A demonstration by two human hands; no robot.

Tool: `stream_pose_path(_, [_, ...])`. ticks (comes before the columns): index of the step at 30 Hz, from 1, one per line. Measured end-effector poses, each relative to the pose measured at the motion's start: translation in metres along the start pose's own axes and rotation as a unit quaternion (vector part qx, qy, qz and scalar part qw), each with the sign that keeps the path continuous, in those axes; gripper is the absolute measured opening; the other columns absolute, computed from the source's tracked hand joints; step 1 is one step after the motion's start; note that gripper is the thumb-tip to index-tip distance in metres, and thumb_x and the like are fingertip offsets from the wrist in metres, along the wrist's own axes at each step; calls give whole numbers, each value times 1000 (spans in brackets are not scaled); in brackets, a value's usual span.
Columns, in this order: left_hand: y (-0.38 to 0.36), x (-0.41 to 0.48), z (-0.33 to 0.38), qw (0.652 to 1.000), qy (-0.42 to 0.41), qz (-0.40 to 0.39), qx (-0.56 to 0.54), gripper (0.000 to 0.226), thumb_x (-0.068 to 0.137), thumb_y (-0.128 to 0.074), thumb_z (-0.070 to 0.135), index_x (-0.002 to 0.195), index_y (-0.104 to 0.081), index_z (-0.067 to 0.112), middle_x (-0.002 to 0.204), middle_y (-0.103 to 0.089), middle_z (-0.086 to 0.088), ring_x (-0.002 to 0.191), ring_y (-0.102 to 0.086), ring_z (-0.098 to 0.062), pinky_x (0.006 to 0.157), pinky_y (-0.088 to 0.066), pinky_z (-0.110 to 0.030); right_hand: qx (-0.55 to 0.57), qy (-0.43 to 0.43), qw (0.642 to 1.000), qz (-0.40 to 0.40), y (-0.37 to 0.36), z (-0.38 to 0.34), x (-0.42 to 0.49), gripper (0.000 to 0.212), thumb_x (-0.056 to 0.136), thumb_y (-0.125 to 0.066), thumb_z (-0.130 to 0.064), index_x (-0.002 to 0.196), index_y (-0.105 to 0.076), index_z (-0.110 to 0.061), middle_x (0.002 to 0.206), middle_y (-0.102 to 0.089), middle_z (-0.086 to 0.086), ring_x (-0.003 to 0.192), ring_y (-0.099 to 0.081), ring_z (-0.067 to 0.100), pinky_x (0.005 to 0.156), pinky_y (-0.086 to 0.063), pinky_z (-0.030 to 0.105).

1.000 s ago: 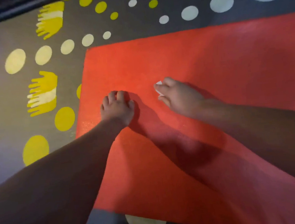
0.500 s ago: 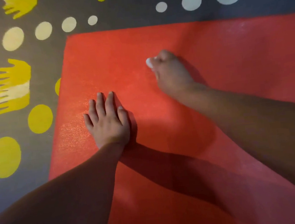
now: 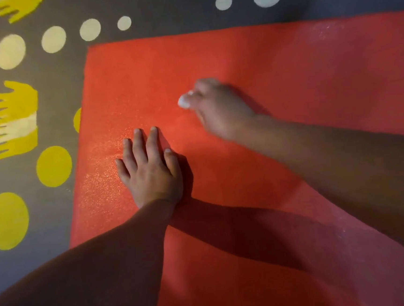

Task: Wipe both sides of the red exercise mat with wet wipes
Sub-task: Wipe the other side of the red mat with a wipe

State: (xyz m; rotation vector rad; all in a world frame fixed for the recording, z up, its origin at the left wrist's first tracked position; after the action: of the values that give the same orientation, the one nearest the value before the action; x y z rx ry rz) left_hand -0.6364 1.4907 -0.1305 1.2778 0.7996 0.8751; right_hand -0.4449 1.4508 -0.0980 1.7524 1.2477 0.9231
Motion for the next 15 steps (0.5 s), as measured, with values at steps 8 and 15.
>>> stream_pose_path(8, [2, 1, 2, 1000, -1, 2, -1, 58, 98, -31, 46, 156, -28, 39, 167, -23, 4, 155, -12, -23, 123, -10, -55, -84, -97, 986, 109, 46, 83, 42, 28, 96, -50, -23, 115, -71, -24, 104, -55, 12, 101, -51, 34, 85, -43, 39])
stream_pose_path(15, [4, 0, 2, 1000, 3, 8, -12, 58, 98, -30, 48, 155, -31, 38, 166, -25, 3, 155, -14, -24, 123, -11, -56, -29, 39, 998, 38, 6, 4, 35, 29, 92, -49, -14, 113, -70, -15, 97, -58, 12, 95, -55, 32, 73, -43, 37])
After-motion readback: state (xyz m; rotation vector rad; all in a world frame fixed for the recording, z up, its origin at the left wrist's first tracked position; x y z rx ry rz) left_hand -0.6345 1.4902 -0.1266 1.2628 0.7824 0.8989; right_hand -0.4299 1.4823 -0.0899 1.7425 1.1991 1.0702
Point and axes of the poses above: each hand's wrist, its own x-axis towards the middle knuckle, its own y-axis out of the back of the hand, z = x × y, the point moved 8 cm from there along x, towards the middle knuckle
